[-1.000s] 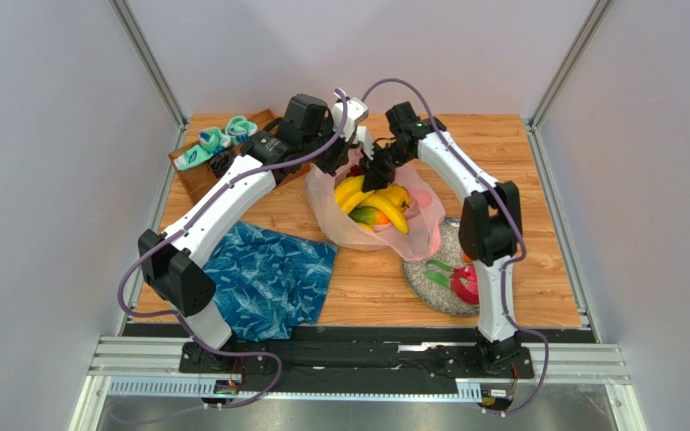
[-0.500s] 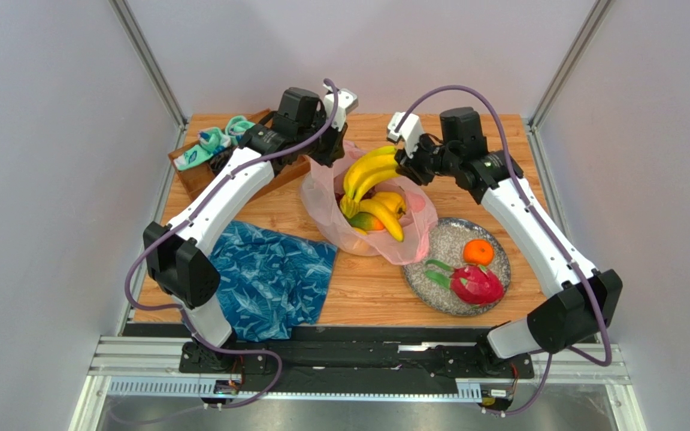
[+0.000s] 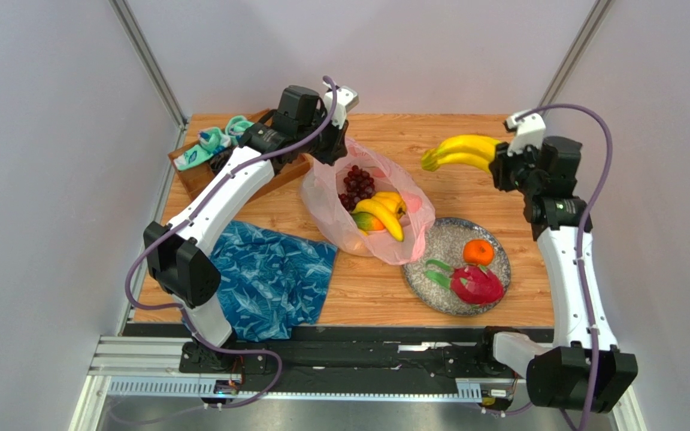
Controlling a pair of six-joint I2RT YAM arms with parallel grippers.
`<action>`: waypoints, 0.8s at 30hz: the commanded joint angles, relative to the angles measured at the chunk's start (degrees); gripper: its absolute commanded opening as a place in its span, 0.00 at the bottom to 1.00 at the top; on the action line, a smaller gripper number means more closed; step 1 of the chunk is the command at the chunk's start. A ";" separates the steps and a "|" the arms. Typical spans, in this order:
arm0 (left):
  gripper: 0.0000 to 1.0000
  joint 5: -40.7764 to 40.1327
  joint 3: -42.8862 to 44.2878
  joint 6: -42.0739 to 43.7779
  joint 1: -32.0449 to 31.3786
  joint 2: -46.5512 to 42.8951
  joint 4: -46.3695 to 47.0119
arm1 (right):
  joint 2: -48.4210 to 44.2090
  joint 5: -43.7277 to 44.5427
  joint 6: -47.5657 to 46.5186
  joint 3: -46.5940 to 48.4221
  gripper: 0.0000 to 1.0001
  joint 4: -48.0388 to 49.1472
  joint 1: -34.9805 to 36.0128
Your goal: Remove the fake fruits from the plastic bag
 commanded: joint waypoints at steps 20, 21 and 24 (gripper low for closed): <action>0.00 5.45 -1.77 4.35 0.62 -4.29 -2.85 | 1.53 -10.21 -16.94 -26.40 0.09 7.42 -16.33; 0.00 5.97 -3.08 4.00 0.62 -5.52 -2.49 | 0.65 -10.65 -17.64 -27.37 0.09 6.46 -16.32; 0.00 6.24 -5.98 3.82 0.62 -7.98 -1.52 | -3.74 -11.97 -20.63 -30.00 0.09 4.97 -16.41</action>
